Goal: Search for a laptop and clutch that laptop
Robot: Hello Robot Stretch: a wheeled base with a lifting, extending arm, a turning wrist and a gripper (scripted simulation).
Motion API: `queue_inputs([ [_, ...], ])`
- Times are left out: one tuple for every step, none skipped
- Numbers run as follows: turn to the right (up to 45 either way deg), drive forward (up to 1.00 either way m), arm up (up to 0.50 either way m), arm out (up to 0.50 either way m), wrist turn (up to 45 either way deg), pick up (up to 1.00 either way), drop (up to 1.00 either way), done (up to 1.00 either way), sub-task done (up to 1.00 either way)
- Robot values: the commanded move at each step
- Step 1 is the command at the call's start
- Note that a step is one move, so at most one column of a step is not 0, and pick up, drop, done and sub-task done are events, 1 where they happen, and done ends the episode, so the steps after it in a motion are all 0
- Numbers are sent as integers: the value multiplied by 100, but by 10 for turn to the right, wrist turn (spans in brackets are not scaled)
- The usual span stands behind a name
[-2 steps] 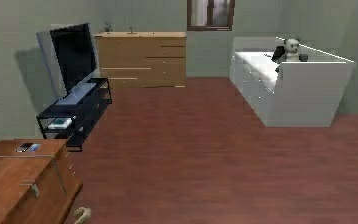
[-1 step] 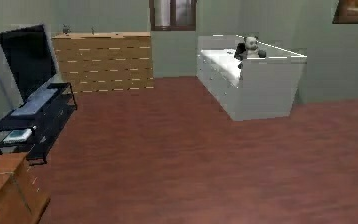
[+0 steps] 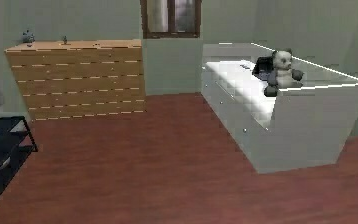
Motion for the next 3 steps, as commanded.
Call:
queue_inputs([
  [0, 100, 0, 0, 0, 0, 0, 0, 0],
  [60, 0, 0, 0, 0, 0, 0, 0, 0],
  [0, 55, 0, 0, 0, 0, 0, 0, 0],
])
